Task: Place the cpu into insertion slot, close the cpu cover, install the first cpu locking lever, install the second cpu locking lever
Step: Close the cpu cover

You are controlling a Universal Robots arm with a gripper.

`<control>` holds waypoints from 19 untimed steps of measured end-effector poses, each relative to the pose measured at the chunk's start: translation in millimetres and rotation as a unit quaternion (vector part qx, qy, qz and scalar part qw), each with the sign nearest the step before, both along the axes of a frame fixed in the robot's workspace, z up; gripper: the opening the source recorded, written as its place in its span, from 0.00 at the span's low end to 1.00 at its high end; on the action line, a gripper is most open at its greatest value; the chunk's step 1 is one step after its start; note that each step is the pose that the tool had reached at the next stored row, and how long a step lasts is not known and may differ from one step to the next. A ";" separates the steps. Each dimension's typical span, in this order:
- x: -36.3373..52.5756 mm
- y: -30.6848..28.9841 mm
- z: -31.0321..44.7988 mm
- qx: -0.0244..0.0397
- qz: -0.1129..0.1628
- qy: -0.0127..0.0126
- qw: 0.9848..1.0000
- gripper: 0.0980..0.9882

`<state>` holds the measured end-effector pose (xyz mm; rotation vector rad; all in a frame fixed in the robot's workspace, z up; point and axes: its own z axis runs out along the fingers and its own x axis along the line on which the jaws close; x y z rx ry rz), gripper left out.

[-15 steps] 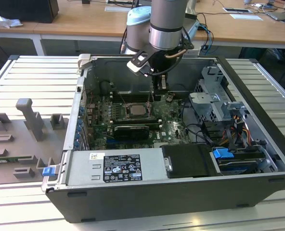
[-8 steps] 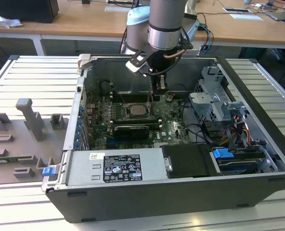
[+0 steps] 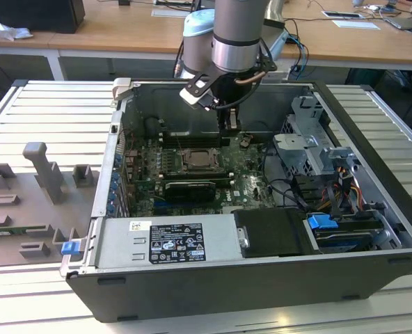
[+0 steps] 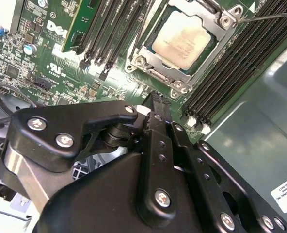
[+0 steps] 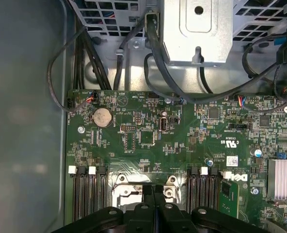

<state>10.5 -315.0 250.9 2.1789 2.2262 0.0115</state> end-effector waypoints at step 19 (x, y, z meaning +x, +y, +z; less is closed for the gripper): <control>-42.8 0.4 -16.3 0.000 0.005 0.000 1.000 0.01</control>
